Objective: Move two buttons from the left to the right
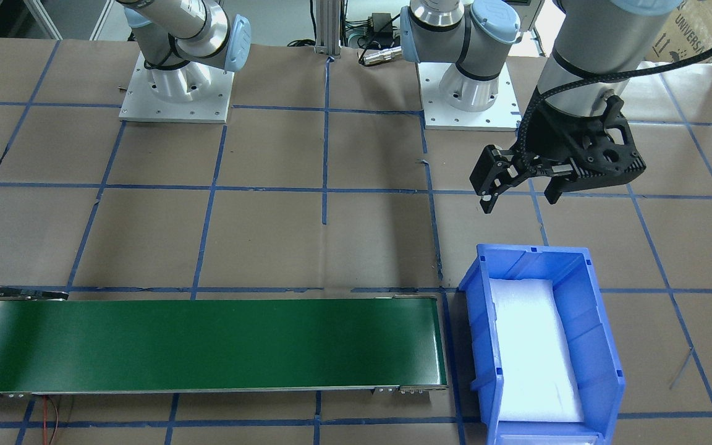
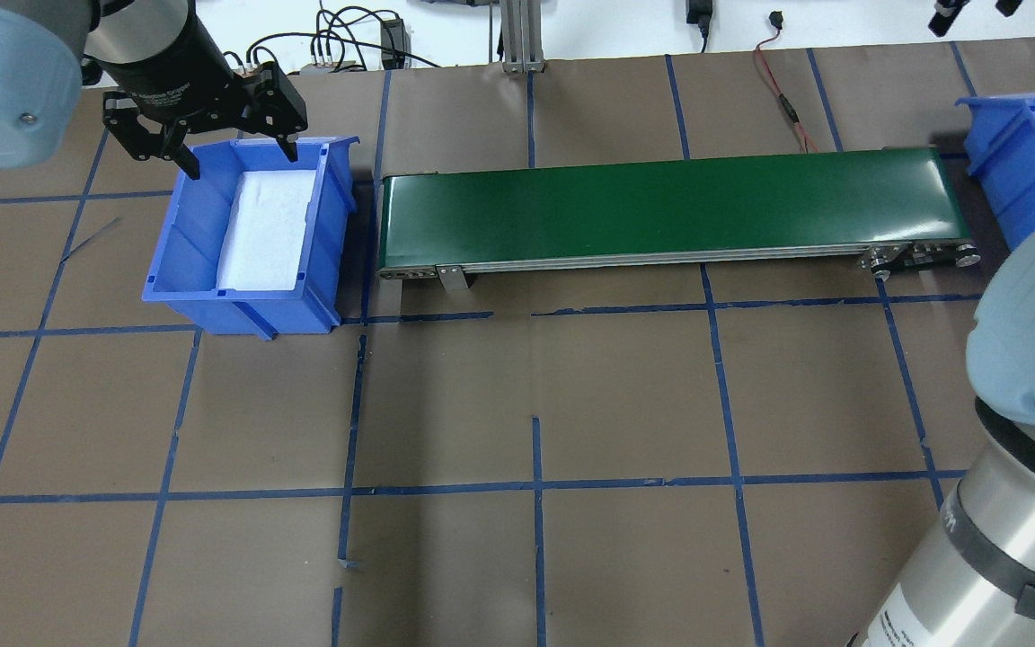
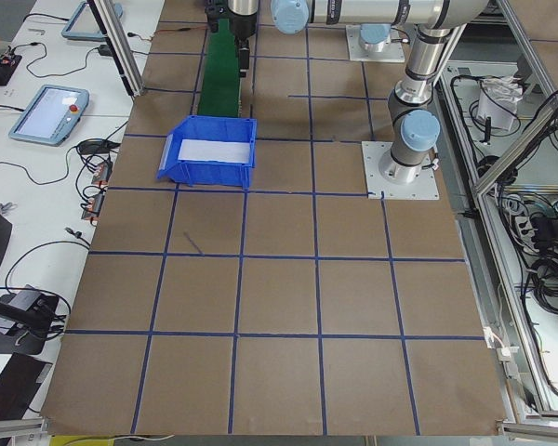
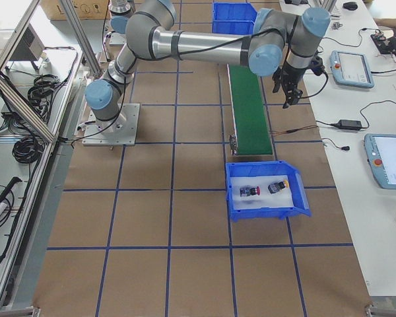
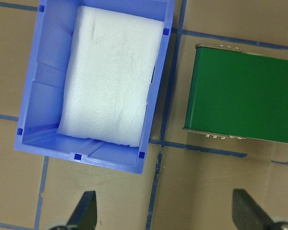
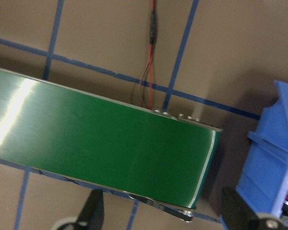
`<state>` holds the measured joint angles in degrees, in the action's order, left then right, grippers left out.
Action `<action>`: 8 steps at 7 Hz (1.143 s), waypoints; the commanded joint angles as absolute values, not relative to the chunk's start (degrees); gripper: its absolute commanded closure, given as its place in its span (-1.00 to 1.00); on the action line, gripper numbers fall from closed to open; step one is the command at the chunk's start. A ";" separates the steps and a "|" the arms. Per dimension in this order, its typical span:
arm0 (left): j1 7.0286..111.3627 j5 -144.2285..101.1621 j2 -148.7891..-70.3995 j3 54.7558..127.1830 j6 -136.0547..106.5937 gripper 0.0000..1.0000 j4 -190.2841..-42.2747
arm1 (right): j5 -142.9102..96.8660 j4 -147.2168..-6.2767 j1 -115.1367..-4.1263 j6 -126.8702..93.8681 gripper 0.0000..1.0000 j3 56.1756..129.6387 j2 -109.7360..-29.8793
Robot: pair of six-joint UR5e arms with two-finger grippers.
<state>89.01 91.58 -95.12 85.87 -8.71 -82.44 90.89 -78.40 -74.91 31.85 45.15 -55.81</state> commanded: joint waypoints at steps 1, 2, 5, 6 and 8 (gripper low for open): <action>88.95 91.58 -95.01 85.96 -8.53 -1.00 -82.44 | 91.23 -74.89 -83.72 18.17 -0.83 47.70 -60.36; 88.95 91.58 -95.01 85.96 -8.53 -1.00 -82.44 | 91.23 -74.88 -86.28 14.89 -0.81 51.47 -63.17; 88.95 91.58 -94.92 86.04 -8.53 -1.00 -82.44 | 90.53 -75.24 -87.27 13.18 -1.00 69.18 -76.76; 88.95 91.58 -95.01 86.04 -8.53 -1.00 -82.44 | 90.44 -76.02 -87.19 13.36 -1.00 75.35 -82.12; 88.95 91.41 -95.01 85.96 -8.53 -1.00 -82.44 | 90.35 -75.76 -87.28 13.10 -1.00 81.45 -90.05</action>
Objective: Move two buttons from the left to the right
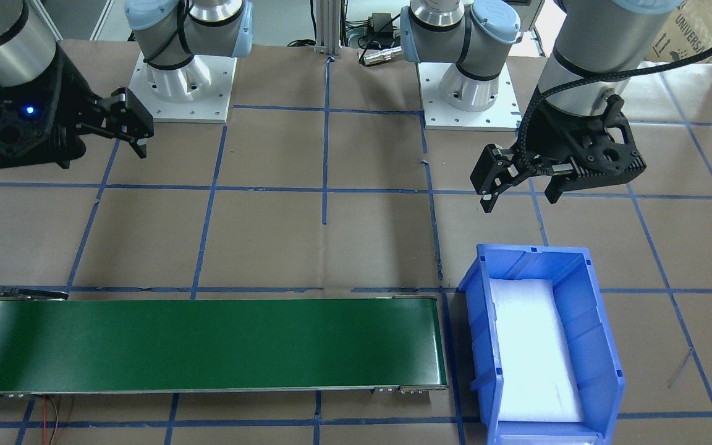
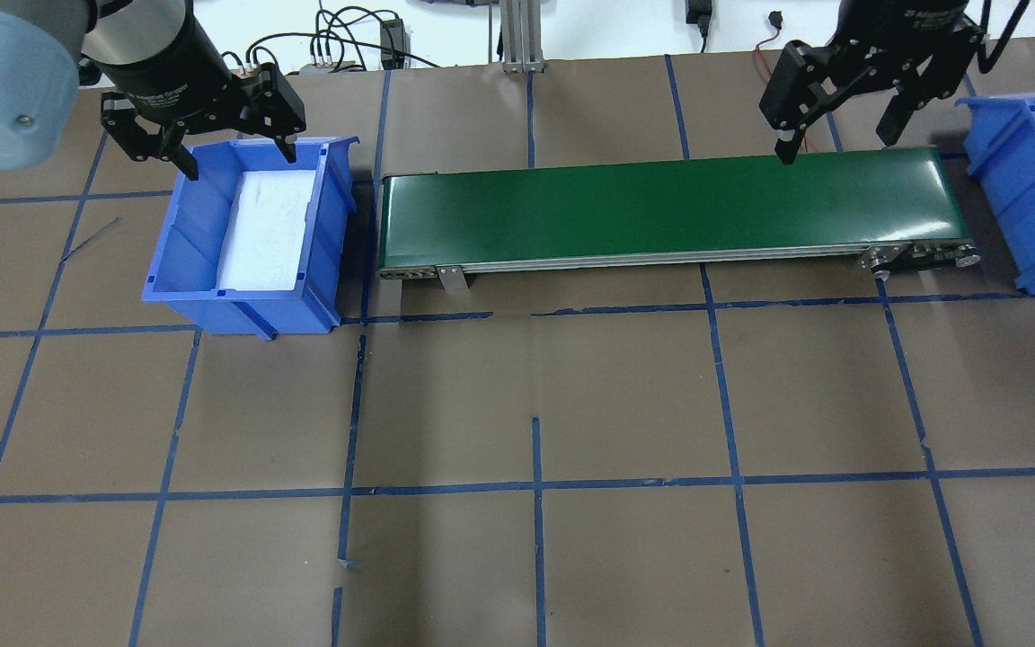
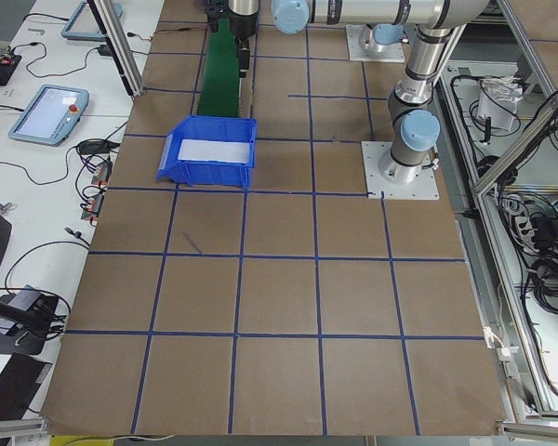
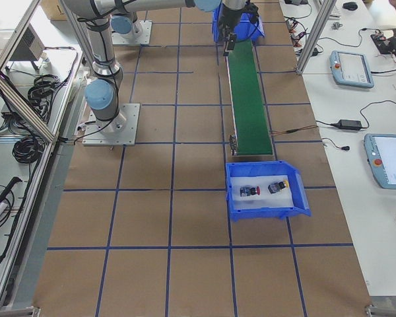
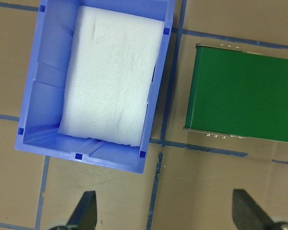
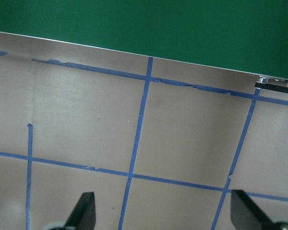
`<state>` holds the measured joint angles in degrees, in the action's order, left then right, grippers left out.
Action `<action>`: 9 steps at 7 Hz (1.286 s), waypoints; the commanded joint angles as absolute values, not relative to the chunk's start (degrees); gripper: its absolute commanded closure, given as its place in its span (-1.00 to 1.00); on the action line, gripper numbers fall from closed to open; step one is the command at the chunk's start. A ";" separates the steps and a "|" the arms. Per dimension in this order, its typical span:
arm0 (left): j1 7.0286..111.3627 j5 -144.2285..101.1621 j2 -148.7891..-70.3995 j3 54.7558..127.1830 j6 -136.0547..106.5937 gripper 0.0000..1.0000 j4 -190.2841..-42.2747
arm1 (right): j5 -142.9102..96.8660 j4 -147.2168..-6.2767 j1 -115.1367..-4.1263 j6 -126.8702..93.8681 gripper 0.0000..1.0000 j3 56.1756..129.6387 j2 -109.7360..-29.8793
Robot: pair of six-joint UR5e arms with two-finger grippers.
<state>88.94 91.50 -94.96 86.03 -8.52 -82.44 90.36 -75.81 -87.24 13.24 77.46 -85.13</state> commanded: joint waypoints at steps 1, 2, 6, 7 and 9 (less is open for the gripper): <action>88.95 91.41 -95.27 86.04 -8.79 -1.00 -82.44 | 90.00 -75.94 -87.28 13.01 -1.00 83.91 -92.09; 88.95 91.49 -95.01 86.22 -8.53 -1.00 -82.44 | 90.00 -78.72 -87.28 13.01 -1.00 86.28 -92.72; 88.95 91.58 -95.01 86.40 -8.53 -1.00 -82.44 | 90.26 -84.90 -87.45 12.83 -1.00 91.32 -95.10; 88.95 91.58 -94.92 86.66 -8.53 -1.00 -82.44 | 90.35 -85.95 -88.23 12.83 -1.00 91.32 -94.92; 88.95 91.58 -94.66 87.01 -8.53 -1.00 -82.35 | 90.88 -87.89 -88.68 12.92 -1.00 90.71 -93.70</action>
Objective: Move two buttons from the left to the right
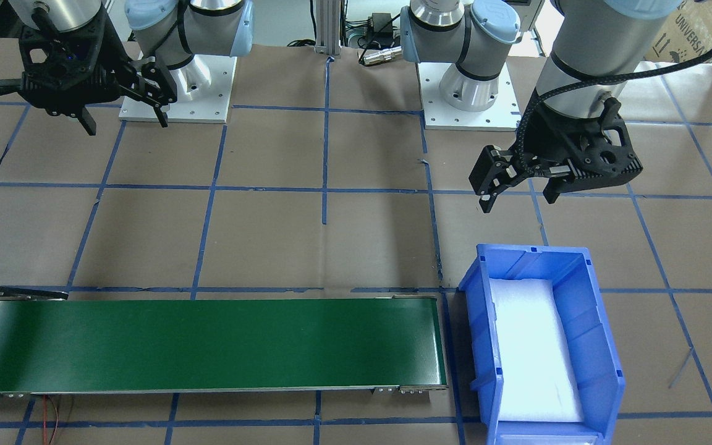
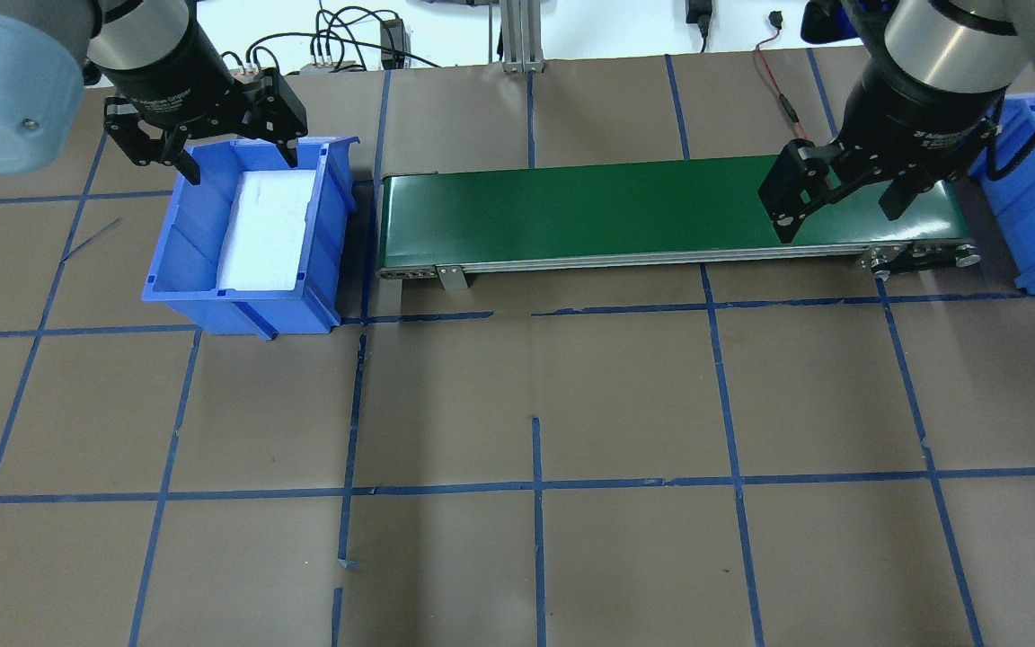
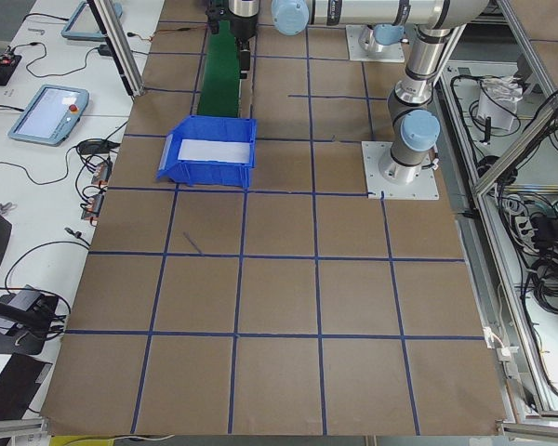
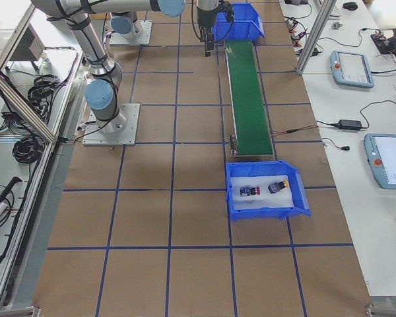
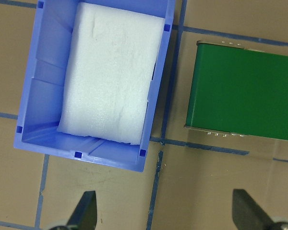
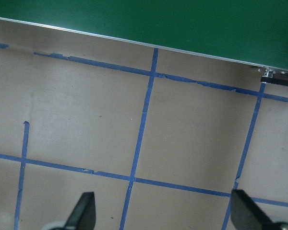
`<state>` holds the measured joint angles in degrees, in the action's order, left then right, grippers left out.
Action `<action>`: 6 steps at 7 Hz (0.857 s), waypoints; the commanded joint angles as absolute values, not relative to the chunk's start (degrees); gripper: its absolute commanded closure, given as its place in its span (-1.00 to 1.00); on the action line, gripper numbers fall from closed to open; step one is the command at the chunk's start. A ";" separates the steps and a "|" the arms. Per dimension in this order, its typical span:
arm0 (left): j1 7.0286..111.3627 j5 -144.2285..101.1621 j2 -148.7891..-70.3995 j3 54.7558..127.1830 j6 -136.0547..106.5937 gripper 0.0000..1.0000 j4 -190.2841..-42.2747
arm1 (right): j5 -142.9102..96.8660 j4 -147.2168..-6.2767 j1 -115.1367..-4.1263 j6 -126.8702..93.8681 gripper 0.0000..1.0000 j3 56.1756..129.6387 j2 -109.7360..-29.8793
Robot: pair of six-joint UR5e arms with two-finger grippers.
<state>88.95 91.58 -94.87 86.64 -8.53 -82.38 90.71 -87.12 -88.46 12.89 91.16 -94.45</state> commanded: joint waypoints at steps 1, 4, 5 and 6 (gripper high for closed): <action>88.95 91.50 -94.83 86.58 -8.53 -1.00 -82.35 | 90.88 -87.89 -88.59 13.01 -1.00 89.14 -92.13; 88.86 91.40 -95.10 86.04 -8.53 -1.00 -82.35 | 91.05 -86.93 -88.33 12.92 -1.00 85.95 -89.12; 88.86 91.58 -94.92 86.57 -8.53 -1.00 -82.44 | 91.14 -86.75 -87.72 12.92 -1.00 86.31 -89.21; 88.86 91.58 -94.83 86.40 -8.53 -1.00 -82.44 | 91.06 -86.75 -87.54 12.92 -1.00 86.22 -89.21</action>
